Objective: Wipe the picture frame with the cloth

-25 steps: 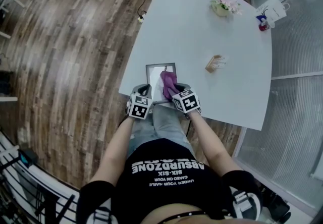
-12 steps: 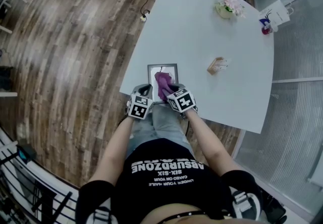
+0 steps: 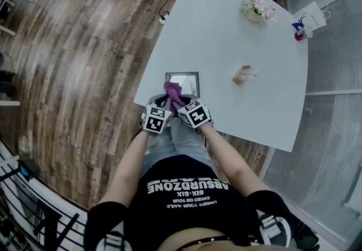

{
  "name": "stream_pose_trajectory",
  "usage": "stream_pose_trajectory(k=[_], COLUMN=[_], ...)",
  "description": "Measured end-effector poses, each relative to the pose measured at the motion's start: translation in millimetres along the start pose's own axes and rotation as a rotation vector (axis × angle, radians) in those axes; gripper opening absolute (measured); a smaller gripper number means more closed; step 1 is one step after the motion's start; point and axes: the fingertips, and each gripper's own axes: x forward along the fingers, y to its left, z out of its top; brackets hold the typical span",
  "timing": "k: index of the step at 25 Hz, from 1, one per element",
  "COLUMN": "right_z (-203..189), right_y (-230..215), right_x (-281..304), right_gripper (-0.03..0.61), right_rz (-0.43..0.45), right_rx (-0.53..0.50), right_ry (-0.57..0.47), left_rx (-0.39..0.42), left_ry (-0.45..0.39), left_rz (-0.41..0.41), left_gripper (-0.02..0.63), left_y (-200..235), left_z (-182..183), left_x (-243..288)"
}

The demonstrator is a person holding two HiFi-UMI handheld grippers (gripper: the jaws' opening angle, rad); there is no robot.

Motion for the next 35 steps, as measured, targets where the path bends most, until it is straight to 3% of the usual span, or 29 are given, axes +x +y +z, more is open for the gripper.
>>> stream_pose_trajectory(k=[4,9,15,27,35], right_z=[-1,-9,-17,-33,-54], right_y=[1,13,16,8,-33], right_x=[2,-5,-5,-24,-61], right_gripper=[0.109,0.109,0.110,0.110,0.113], right_rz=[-0.007,-0.040,-0.059,-0.110,-0.296], right_rx=[0.010,0.116,0.105,-0.033,-0.200], right_ry=[0.017,0.049,0.029,0.063,0.096], left_rx=[0.006,0.009,0.013,0.050,0.056], left_ry=[0.002,-0.003,-0.007,-0.004,-0.005], left_rz=[0.005,0.010,0.016,0.003,-0.004], left_gripper=[0.015,0.014,0.015,0.015,0.014], left_y=[1,2,3,1,0], left_z=[1,0,0,0,0], left_x=[0,0,1,-1,-1])
